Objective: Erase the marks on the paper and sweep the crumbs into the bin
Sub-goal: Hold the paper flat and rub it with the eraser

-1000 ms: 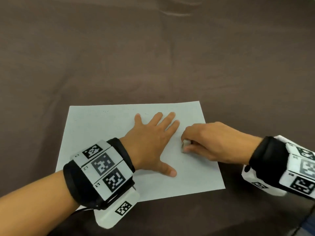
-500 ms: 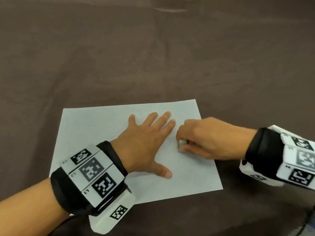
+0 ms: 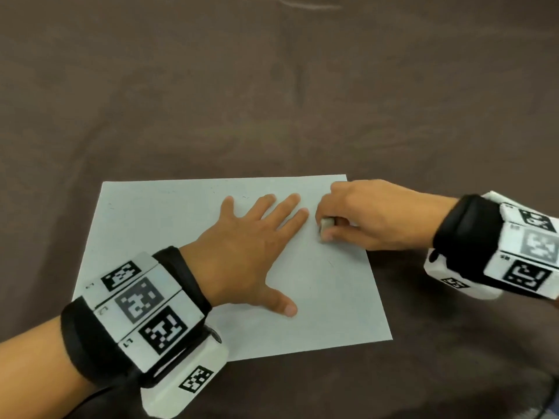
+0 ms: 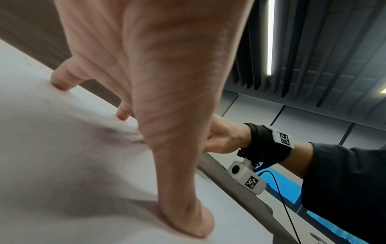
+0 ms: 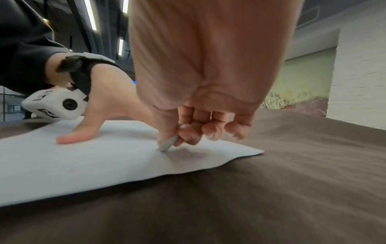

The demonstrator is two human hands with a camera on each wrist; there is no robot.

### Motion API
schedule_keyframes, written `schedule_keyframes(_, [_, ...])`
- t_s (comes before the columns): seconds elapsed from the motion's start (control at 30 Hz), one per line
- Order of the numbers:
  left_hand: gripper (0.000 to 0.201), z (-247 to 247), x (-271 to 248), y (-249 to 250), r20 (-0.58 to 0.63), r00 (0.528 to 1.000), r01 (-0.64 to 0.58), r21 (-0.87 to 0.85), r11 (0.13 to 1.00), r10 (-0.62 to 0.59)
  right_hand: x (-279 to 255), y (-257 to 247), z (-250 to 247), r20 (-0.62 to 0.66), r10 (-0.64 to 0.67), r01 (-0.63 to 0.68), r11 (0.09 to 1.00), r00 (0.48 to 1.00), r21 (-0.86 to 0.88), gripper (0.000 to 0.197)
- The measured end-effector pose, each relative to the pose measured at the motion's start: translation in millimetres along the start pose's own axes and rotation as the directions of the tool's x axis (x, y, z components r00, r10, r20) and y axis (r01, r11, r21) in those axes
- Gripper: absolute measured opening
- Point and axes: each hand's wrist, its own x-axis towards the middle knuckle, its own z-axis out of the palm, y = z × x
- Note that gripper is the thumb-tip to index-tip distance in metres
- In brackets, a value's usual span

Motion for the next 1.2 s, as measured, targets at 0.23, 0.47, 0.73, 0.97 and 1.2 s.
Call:
schedule_keyframes(0.23, [0.126, 1.2, 0.9, -0.4, 0.008, 1.0, 0.001, 0.026, 1.0, -0.001, -4.7, -8.0, 1.2, 0.068, -0.055, 0.052, 0.997, 0.996, 0.049, 0.016])
schedule_keyframes(0.47, [0.125, 0.0, 0.8, 0.4, 0.028, 1.0, -0.002, 0.002, 1.0, 0.002, -20.2, -7.6, 11.0, 0.056, -0.065, 0.065, 0.998, 0.996, 0.013, 0.02])
schedule_keyframes(0.73, [0.116, -5.1, 2.8, 26.7, 0.048, 0.998, 0.043, -0.152, 0.987, -0.036, -11.0, -2.2, 1.0, 0.007, -0.027, 0.026, 0.995, 1.0, 0.097, 0.01])
schedule_keyframes(0.97, [0.128, 8.2, 4.3, 33.3, -0.002, 0.996, 0.09, -0.033, 0.995, -0.09, -27.5, -24.9, 18.5, 0.065, -0.237, 0.235, 0.971, 0.969, 0.031, 0.018])
schedule_keyframes(1.2, [0.139, 12.0, 2.4, 32.3, -0.027, 0.993, 0.116, 0.024, 0.993, -0.115, -12.9, -14.8, 19.6, -0.056, -0.171, 0.169, 0.985, 0.984, -0.039, 0.02])
